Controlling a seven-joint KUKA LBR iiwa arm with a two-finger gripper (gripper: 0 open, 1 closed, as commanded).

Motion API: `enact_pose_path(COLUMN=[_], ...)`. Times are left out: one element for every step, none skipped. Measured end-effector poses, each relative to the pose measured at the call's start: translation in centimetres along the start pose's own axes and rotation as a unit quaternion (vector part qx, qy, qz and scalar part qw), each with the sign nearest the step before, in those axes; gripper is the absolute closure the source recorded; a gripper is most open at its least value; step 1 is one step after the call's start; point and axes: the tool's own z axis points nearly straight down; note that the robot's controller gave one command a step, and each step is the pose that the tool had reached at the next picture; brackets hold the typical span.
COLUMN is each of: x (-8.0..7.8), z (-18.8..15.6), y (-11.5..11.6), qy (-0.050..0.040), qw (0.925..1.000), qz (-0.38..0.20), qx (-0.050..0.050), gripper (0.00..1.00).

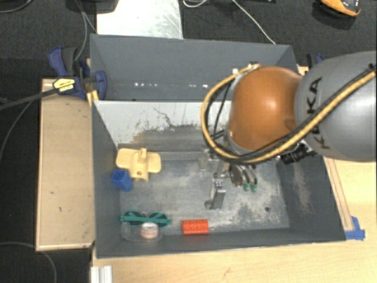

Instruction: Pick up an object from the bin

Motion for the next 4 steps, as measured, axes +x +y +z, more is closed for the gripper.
enact_pose_path(x=[-0.2, 1.6, 1.9, -0.2], z=[-0.4, 6.2, 7.0, 5.6], y=[-0.1, 11.0, 12.5, 13.7], qy=[-0.0043, -0.0025, -0.0014, -0.0045], qw=[1.0000, 0.9993, 0.9991, 0.9800], qz=[0.002, -0.037, -0.042, -0.199], qx=[0.000, -0.001, -0.001, -0.001], gripper=[0.00, 0.00, 0.00, 0.00])
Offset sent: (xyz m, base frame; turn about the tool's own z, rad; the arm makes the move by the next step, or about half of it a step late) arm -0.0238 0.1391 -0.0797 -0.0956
